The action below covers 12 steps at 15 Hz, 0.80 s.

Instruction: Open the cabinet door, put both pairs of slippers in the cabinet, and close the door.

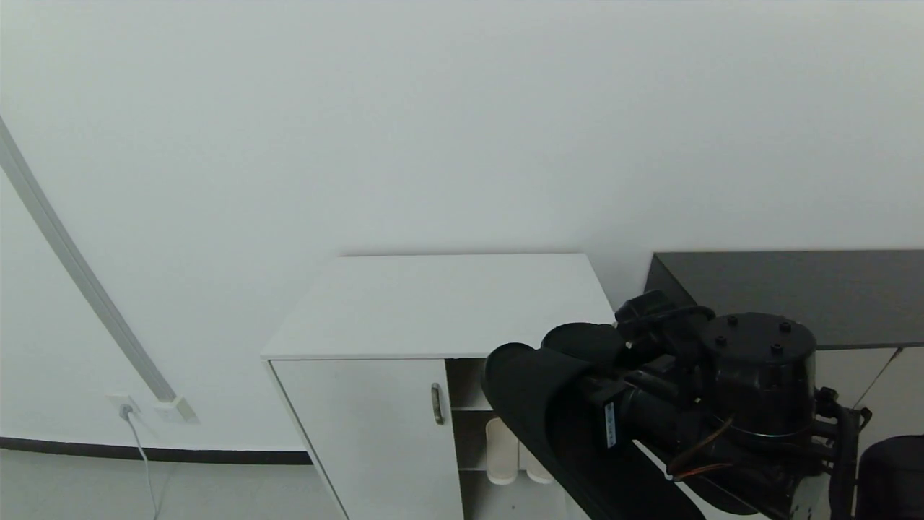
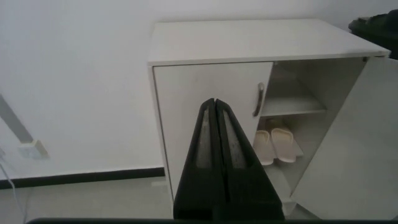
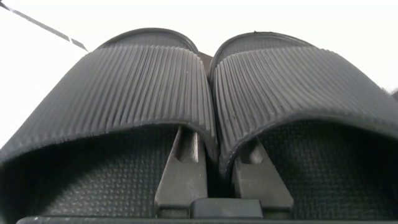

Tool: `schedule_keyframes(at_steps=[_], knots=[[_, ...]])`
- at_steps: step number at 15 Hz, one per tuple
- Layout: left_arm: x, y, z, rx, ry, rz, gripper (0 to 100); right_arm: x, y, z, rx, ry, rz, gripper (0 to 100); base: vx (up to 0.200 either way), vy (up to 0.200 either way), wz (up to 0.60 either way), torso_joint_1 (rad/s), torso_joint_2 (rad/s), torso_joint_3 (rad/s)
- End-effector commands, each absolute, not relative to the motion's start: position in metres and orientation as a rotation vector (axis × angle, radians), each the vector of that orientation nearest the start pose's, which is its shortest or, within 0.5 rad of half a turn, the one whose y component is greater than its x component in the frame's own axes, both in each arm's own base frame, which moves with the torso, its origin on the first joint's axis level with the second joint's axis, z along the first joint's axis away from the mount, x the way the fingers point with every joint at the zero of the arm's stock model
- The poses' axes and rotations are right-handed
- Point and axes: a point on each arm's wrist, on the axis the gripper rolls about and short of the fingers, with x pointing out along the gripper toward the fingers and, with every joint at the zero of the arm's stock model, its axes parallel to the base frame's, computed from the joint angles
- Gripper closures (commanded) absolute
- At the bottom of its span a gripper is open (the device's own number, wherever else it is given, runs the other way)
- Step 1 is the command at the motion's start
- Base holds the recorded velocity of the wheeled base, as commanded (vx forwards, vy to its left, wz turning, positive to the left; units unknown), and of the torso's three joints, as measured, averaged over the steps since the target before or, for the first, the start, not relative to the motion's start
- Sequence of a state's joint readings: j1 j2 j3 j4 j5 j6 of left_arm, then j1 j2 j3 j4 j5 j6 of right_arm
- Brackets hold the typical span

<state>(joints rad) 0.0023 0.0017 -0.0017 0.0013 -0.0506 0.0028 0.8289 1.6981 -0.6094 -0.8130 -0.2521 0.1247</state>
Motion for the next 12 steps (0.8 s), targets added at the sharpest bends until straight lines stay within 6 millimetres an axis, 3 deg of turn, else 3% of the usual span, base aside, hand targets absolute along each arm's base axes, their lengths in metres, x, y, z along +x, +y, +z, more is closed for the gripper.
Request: schedule_keyframes(at_steps=[1,12], knots=[[-0.023,-0.001,0.076,0.003,0.001,-0.049,100,0.196,0.206,0.15,-0.019,0.27,0.56,100,0.0,0.0,0.0,0.0,0.0,0.0],[-0.023,-0.001,0.076,0.001,0.001,-0.049,100,0.198,0.208,0.137,-0.023,0.263,0.561,100,0.0,0.0,0.0,0.0,0.0,0.0]])
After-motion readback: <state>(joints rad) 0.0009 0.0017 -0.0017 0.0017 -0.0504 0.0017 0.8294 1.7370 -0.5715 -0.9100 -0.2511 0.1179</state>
